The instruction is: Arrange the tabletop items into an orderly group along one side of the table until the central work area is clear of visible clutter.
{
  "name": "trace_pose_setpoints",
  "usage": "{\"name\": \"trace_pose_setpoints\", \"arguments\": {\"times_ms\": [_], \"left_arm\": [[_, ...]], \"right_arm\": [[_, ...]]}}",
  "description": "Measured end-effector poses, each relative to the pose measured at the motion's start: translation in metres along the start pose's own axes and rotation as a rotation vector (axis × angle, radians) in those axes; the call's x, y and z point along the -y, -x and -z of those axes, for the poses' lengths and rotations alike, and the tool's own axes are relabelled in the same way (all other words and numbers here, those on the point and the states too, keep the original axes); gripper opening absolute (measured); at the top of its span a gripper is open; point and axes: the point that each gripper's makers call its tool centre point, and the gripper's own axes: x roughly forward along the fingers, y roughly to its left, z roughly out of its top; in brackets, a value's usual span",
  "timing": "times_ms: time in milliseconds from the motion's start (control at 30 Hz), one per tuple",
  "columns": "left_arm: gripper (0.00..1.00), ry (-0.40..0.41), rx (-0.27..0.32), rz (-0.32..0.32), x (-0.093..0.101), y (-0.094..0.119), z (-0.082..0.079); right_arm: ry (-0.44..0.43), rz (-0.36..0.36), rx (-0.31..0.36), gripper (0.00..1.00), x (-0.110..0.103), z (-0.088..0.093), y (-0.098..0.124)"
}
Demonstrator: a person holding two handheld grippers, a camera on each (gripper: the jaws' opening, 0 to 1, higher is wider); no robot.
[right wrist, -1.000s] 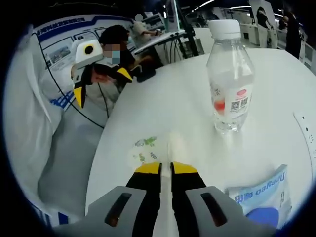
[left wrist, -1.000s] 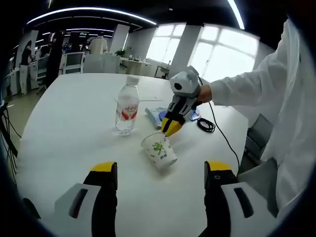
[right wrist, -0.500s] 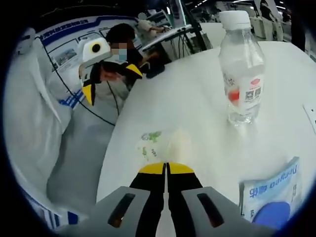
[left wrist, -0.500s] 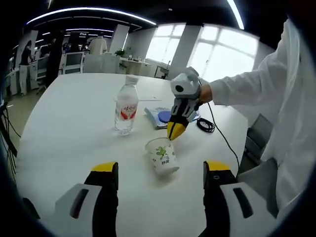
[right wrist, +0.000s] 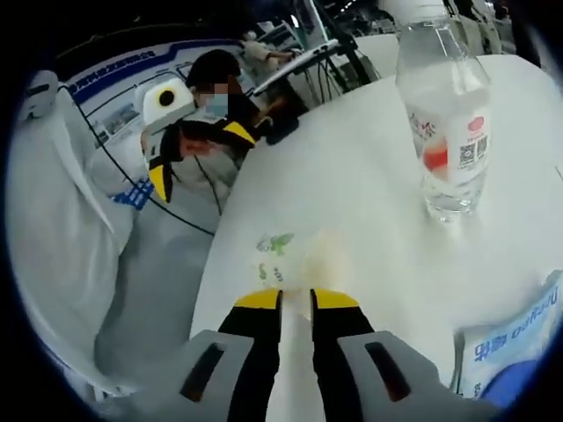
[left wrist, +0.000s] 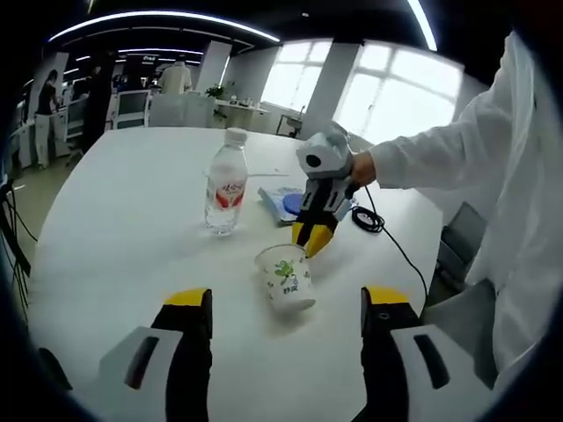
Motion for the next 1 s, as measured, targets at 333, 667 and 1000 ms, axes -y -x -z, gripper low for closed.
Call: {"name": "trace_pose_setpoints", "arguments": {"times_ms": [333, 667, 1000], "left_arm": [[0.69, 0.003, 0.002, -0.002, -0.001, 0.003, 0.001], [0.69, 0.001, 0.011, 0.001, 0.002, 0.003, -0.001], [0.69, -0.01, 0.022, 0.003, 0.006, 0.004, -0.005]], "right_arm": [[-0.008, -0.034, 0.007, 0.0, -0.008, -0.001, 0.0], [0.006, -0.03, 0.005, 0.0, -0.019, -0.004, 0.006], [0.077, 0.041, -0.017, 0.0, -0.03, -0.004, 0.025]]}}
